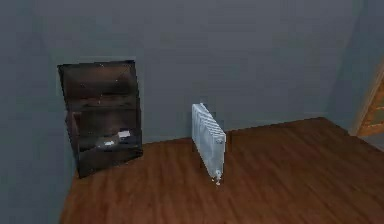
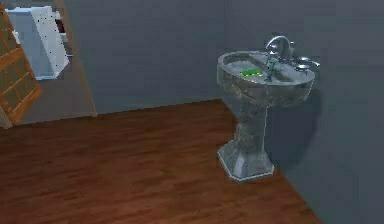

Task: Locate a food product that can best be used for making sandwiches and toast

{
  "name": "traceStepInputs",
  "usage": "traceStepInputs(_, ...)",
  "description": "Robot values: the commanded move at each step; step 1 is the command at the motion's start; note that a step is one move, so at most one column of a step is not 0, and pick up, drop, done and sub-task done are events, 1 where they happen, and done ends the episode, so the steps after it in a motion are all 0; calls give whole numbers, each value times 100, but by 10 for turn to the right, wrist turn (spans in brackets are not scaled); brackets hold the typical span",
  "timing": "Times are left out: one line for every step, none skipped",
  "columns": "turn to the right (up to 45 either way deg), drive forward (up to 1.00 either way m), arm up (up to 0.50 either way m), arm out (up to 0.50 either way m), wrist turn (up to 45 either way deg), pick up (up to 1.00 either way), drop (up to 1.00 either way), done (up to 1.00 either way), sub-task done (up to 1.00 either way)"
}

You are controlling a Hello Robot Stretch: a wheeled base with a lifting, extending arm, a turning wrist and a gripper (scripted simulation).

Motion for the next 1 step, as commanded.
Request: traceStepInputs(300,0,0,0,0,0,0,0,0)
